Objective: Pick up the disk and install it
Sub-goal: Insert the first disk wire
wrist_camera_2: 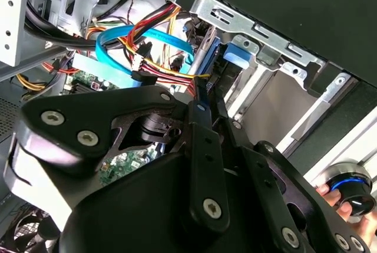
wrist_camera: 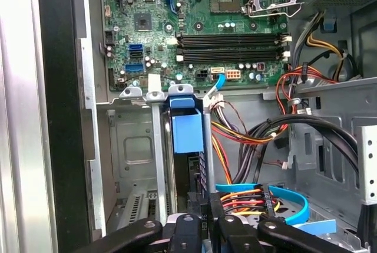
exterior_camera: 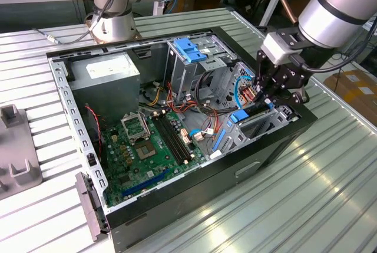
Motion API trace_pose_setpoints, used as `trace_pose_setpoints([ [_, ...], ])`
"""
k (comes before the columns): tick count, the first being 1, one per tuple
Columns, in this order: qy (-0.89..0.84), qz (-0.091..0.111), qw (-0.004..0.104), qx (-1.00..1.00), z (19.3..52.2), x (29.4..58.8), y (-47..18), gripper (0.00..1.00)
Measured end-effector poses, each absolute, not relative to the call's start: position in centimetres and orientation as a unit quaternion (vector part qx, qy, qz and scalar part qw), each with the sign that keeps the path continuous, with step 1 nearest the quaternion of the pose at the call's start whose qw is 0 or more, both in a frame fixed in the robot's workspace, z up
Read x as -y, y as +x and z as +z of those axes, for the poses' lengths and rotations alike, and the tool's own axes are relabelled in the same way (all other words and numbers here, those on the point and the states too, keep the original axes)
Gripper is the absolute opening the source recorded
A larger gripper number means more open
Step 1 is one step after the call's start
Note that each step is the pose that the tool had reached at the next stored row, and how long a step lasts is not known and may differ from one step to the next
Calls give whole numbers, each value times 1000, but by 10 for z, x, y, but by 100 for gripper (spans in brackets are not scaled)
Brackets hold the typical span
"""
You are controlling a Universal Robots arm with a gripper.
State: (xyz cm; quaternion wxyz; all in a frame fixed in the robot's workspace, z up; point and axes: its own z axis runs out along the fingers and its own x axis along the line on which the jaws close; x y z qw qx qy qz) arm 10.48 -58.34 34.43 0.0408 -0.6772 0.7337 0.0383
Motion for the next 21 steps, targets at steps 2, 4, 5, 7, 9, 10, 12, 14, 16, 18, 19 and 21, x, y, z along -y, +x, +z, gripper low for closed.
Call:
trace_pose_setpoints([
  [2,-680,38,41,-731,344,583,105,17],
  [4,-683,39,40,-729,344,583,106,17],
  [5,-683,39,40,-728,344,583,106,17],
  [7,-685,39,40,-726,344,583,107,17],
  [9,-686,39,40,-725,344,583,107,17],
  [10,-686,39,40,-725,344,583,107,17],
  [12,-687,39,40,-725,344,583,107,17],
  [14,-687,39,40,-725,343,583,107,17],
  [16,-687,39,40,-724,342,584,107,17],
  [18,-687,39,40,-725,342,584,107,17],
  [19,-687,39,40,-725,341,584,107,17],
  [21,-687,39,40,-725,340,585,107,17],
])
